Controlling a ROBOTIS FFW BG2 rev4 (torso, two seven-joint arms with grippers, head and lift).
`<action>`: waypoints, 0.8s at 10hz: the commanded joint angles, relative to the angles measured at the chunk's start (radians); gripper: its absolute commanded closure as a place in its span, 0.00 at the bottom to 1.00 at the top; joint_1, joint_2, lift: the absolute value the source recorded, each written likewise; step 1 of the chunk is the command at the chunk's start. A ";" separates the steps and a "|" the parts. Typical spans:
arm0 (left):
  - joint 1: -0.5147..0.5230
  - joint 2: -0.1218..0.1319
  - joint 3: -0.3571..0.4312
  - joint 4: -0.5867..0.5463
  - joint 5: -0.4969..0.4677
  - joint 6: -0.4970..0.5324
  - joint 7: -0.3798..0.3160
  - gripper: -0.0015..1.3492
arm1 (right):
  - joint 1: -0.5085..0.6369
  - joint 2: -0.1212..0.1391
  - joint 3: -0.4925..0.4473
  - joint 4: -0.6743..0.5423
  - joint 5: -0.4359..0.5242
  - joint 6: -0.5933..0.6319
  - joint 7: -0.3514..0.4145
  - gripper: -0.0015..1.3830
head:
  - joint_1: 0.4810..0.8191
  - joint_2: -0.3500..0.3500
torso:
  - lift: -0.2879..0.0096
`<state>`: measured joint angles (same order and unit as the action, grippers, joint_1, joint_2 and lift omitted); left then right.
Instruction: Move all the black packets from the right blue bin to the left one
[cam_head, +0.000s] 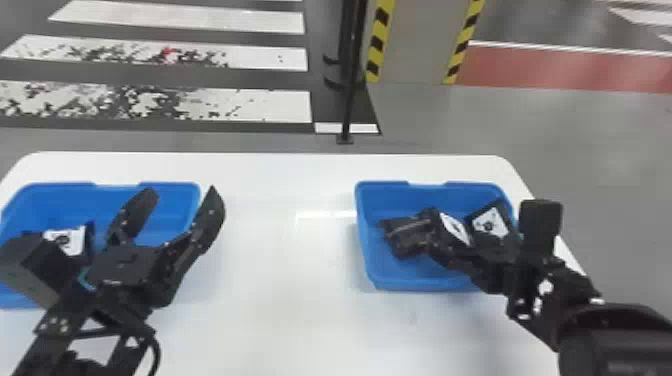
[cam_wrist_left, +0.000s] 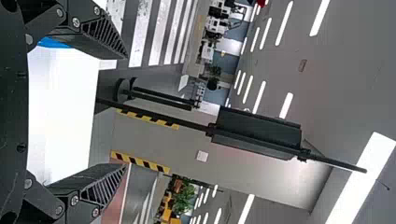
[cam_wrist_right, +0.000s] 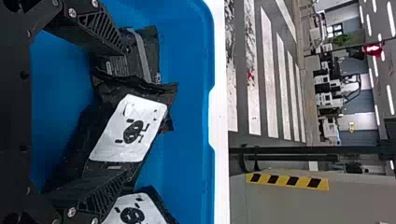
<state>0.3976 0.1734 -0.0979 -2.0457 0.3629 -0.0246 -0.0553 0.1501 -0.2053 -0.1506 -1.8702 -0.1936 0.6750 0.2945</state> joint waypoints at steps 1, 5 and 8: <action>0.000 -0.002 0.004 0.000 0.000 0.000 0.000 0.18 | -0.005 0.000 -0.017 0.028 0.000 -0.003 -0.001 0.10 | 0.63 0.32 | 0.40; 0.000 -0.002 0.006 0.002 0.000 0.000 -0.003 0.18 | -0.064 -0.003 -0.017 0.114 -0.008 0.019 0.000 0.32 | 0.63 0.29 | 0.40; 0.002 -0.006 0.016 0.012 0.002 -0.015 -0.003 0.18 | -0.067 -0.006 0.025 0.102 -0.056 -0.003 0.002 0.84 | 0.63 0.32 | 0.40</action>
<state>0.4004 0.1676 -0.0825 -2.0339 0.3646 -0.0393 -0.0583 0.0839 -0.2114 -0.1310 -1.7676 -0.2328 0.6808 0.2962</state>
